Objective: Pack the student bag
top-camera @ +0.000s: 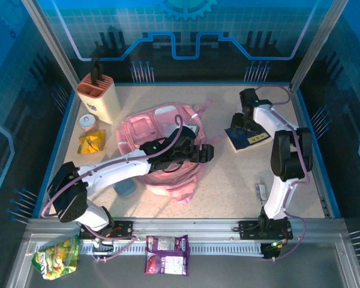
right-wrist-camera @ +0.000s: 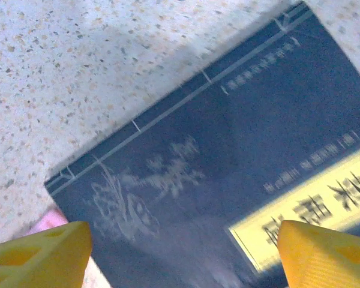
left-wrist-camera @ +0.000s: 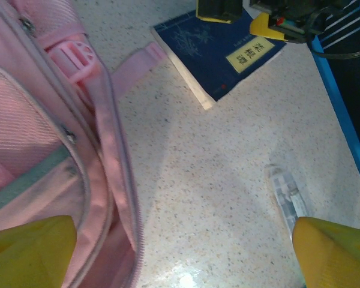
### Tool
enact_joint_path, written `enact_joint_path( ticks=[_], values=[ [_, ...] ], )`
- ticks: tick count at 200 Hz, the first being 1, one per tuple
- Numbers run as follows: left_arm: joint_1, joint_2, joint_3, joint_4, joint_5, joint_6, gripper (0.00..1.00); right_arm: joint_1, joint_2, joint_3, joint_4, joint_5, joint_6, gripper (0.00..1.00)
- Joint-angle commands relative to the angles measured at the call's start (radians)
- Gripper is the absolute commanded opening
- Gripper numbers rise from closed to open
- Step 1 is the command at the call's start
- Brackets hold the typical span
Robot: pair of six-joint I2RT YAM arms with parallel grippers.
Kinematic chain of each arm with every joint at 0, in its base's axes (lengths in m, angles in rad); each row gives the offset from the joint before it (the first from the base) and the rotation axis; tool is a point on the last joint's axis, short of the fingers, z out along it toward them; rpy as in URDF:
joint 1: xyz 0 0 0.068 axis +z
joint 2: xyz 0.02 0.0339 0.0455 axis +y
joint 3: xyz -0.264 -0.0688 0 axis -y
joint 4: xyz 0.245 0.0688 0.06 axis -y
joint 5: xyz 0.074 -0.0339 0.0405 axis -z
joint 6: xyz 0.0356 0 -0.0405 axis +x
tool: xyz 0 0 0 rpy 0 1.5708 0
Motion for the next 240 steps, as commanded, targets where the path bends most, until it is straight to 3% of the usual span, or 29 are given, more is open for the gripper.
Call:
enact_joint_path(
  ticks=[1,75,107,141,167,240],
  values=[
    [0.023,-0.040,0.010,-0.032,-0.035,0.020,0.94,0.033,0.076,0.089,-0.067,0.088,0.049,0.86],
    [0.091,-0.063,-0.028,-0.037,-0.040,0.028,0.99,0.065,0.288,0.313,-0.154,0.076,0.142,1.00],
    [0.112,-0.073,-0.051,-0.035,-0.037,0.026,0.99,0.066,0.334,0.362,-0.219,0.089,0.185,1.00],
    [0.124,-0.081,-0.062,-0.042,-0.031,0.025,0.99,0.065,0.252,0.206,-0.150,0.041,0.192,0.99],
    [0.124,-0.085,-0.076,-0.028,-0.025,0.017,0.99,0.051,0.142,0.056,-0.101,-0.007,0.168,0.82],
    [0.125,-0.086,-0.103,0.005,-0.004,-0.029,0.99,0.080,-0.097,-0.323,0.038,-0.183,0.103,0.64]
  ],
)
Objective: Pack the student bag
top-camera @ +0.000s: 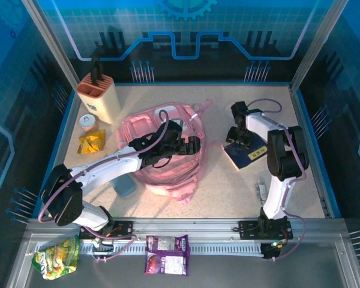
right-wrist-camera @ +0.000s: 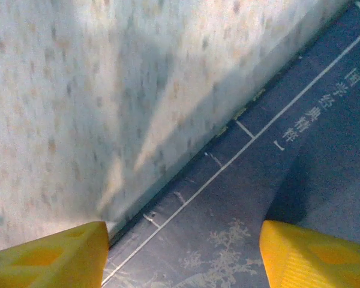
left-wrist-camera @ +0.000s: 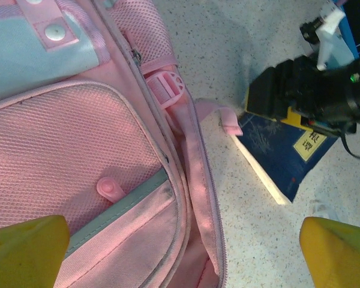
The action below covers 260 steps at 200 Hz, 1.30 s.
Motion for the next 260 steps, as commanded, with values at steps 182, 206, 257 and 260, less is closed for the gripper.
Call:
enact_joint_path(
  ticks=[182,206,257,260],
  values=[
    [-0.234,0.214,0.163,0.060,0.065,-0.202,0.85,-0.108,-0.778,-0.547,-0.095,-0.269,-0.012,0.66],
    [-0.255,0.336,0.263,0.026,0.092,-0.195,0.75,-0.142,-0.855,-0.623,-0.095,-0.290,0.011,0.65],
    [-0.269,0.564,0.442,-0.061,0.109,-0.186,0.67,-0.164,-0.839,-0.717,-0.025,-0.301,0.079,0.62],
    [-0.268,0.572,0.448,-0.063,0.108,-0.186,0.67,-0.164,-0.833,-0.719,-0.024,-0.297,0.080,0.62]
  ],
)
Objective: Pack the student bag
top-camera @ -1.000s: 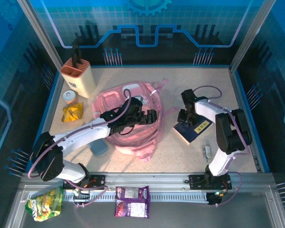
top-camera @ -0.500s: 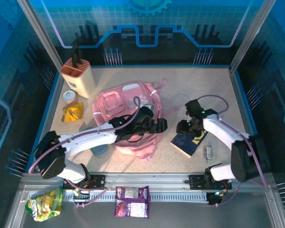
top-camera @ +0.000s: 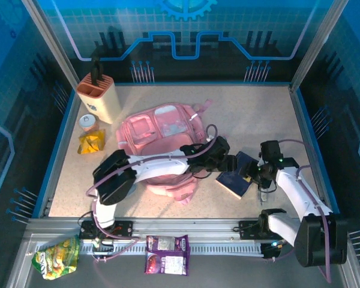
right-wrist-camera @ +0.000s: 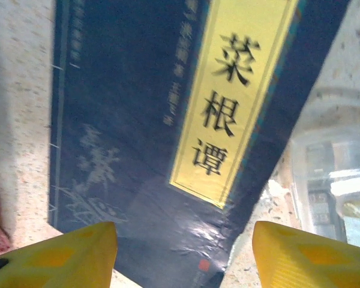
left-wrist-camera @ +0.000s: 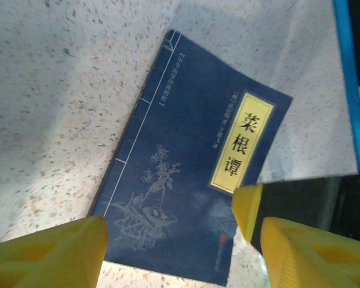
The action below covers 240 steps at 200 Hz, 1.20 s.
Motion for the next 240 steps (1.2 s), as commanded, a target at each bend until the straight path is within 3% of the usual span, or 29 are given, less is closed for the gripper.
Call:
enact_joint_path(
  ticks=[1,54,69,116,157,172,204,240],
  values=[
    [-0.005,0.081,0.073,-0.083,0.019,0.016,0.67,-0.016,0.023,-0.027,0.025,-0.011,0.044,0.62],
    [-0.007,0.183,0.109,-0.120,0.055,0.000,0.59,-0.021,0.088,-0.045,0.111,-0.043,0.037,0.62],
    [-0.013,0.163,0.066,-0.091,0.072,-0.019,0.53,-0.019,0.104,-0.033,0.133,-0.072,0.026,0.57],
    [-0.055,0.056,-0.113,0.014,0.112,-0.130,0.42,-0.013,0.173,0.043,0.173,-0.148,-0.041,0.57],
    [-0.066,-0.003,-0.137,-0.035,0.018,-0.136,0.44,-0.012,0.221,0.108,0.094,-0.133,-0.100,0.63],
    [-0.059,-0.017,-0.140,-0.046,-0.015,-0.136,0.49,-0.012,0.202,0.101,0.059,-0.098,-0.109,0.66],
    [-0.035,-0.003,-0.131,-0.042,-0.026,-0.135,0.49,-0.012,0.165,0.064,0.019,-0.063,-0.115,0.70],
    [-0.020,0.030,-0.117,-0.011,-0.011,-0.141,0.49,-0.004,0.192,0.037,0.060,-0.113,-0.119,0.69]
  ],
)
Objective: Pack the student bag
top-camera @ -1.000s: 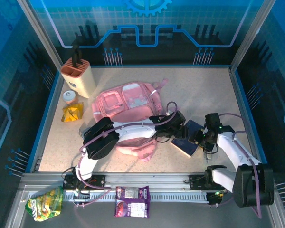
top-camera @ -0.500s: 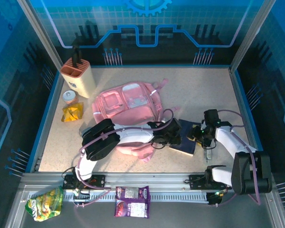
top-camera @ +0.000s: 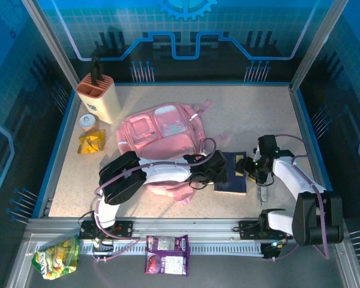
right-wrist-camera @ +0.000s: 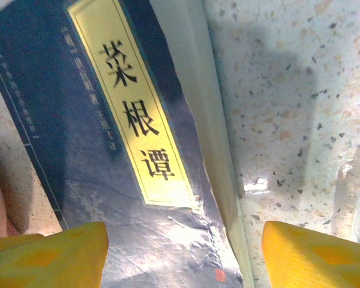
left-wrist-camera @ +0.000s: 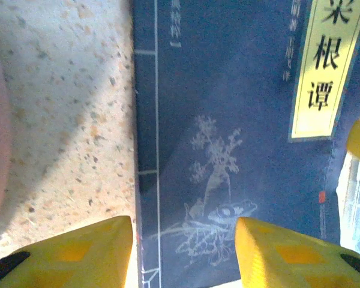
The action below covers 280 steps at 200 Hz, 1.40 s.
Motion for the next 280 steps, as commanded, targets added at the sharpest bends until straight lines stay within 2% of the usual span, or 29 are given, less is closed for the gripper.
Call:
enact_joint_path(
  ticks=[1,46,123,233,280],
  values=[
    [0.008,0.007,0.017,-0.001,-0.014,-0.009,0.49,0.004,0.021,-0.021,-0.014,-0.025,-0.018,0.69],
    [0.028,0.071,0.052,0.027,0.057,-0.004,0.49,0.038,0.088,-0.007,0.024,-0.044,-0.017,0.68],
    [0.030,0.077,0.032,0.009,0.038,0.011,0.43,0.061,0.064,0.017,0.013,-0.154,-0.038,0.66],
    [0.030,0.076,0.034,-0.037,0.006,0.030,0.42,0.058,-0.035,0.068,-0.129,-0.137,-0.081,0.52],
    [0.030,0.077,0.029,-0.044,-0.002,0.031,0.42,0.055,-0.071,0.081,-0.148,-0.108,-0.064,0.50]
  ],
)
